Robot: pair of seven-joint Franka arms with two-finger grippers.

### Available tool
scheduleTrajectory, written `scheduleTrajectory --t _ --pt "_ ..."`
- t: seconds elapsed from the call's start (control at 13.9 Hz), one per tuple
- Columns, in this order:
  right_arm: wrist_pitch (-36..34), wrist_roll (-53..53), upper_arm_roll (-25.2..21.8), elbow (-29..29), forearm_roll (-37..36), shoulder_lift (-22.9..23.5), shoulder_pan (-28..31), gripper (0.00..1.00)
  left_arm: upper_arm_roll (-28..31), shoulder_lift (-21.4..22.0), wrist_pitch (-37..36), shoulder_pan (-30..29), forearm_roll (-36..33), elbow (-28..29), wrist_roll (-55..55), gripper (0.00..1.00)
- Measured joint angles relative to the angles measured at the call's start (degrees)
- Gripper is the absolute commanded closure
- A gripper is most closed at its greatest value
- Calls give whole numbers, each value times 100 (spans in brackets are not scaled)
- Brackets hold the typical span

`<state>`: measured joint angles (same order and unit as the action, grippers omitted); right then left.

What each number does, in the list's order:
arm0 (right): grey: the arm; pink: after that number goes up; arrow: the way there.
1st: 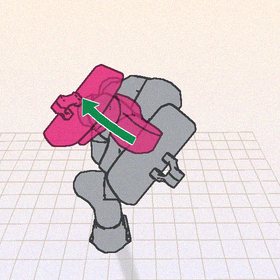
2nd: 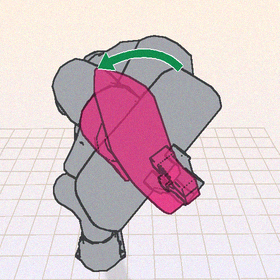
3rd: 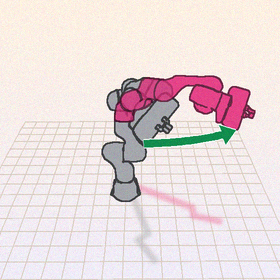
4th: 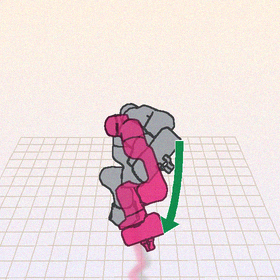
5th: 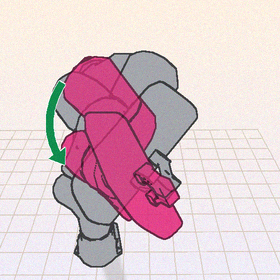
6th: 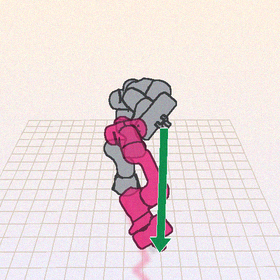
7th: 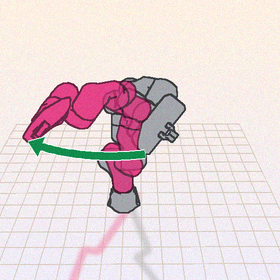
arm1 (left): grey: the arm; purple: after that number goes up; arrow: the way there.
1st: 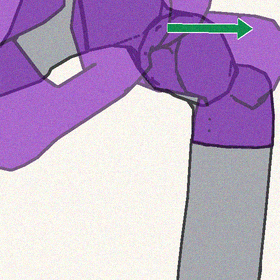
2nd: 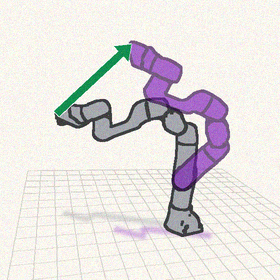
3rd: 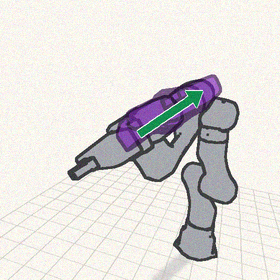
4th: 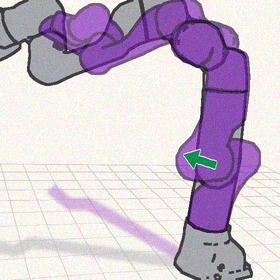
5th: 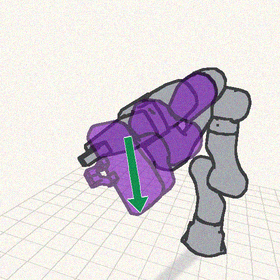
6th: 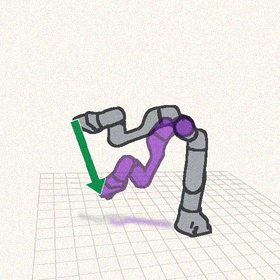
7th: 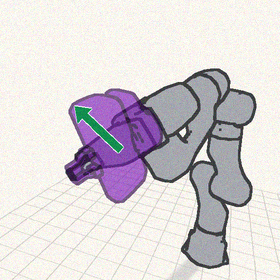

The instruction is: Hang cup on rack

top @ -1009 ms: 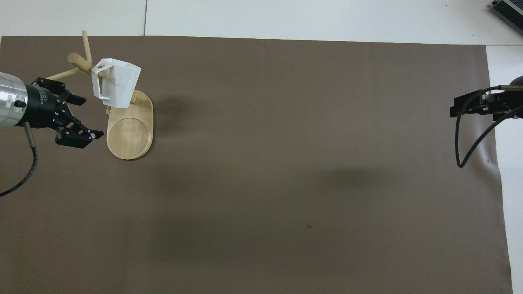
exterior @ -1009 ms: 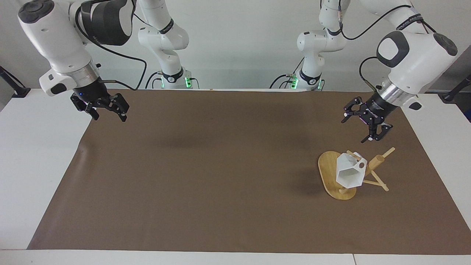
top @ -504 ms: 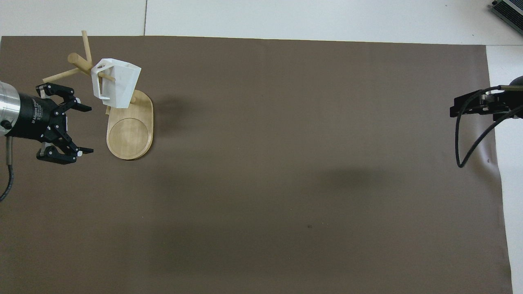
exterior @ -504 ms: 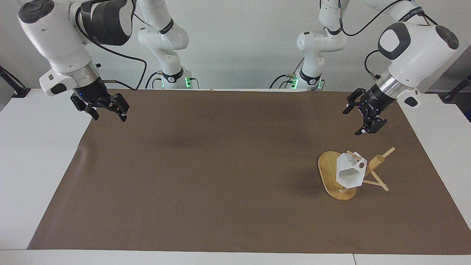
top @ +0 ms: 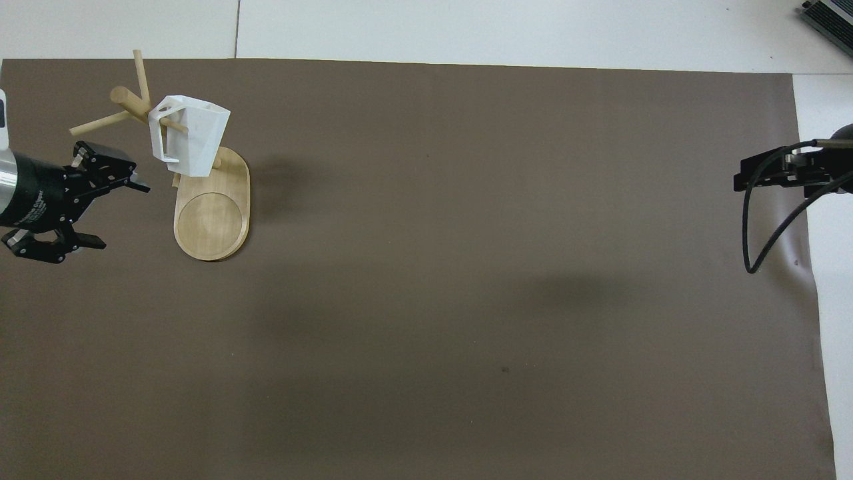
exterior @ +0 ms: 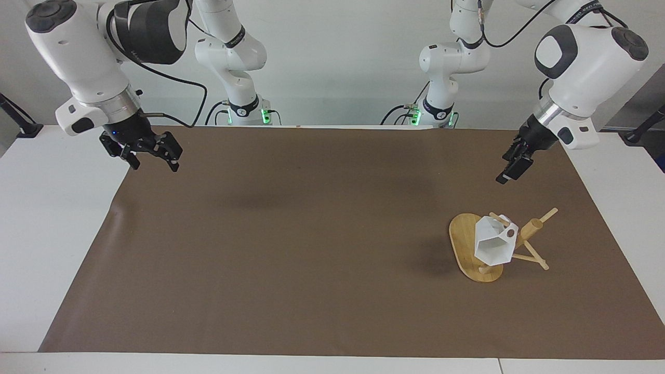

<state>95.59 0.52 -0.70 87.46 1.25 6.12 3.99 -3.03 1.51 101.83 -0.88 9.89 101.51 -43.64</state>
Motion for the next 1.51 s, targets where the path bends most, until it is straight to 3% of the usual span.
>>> scheduleTrajectory --t 0.36,0.72,1.15,1.51 --pt "0 0 0 0 0 0 0 0 -30 121 -219 32 -465 -34 2191 0" --pt "0 0 0 0 3 0 0 0 -6 152 -766 35 -652 -435 4000 0" --pt "0 0 -2 0 3 0 1 0 331 75 -1166 374 -808 -903 4368 0" --pt "4 0 -31 0 1 0 13 0 366 39 -1258 428 -815 -957 4373 0"
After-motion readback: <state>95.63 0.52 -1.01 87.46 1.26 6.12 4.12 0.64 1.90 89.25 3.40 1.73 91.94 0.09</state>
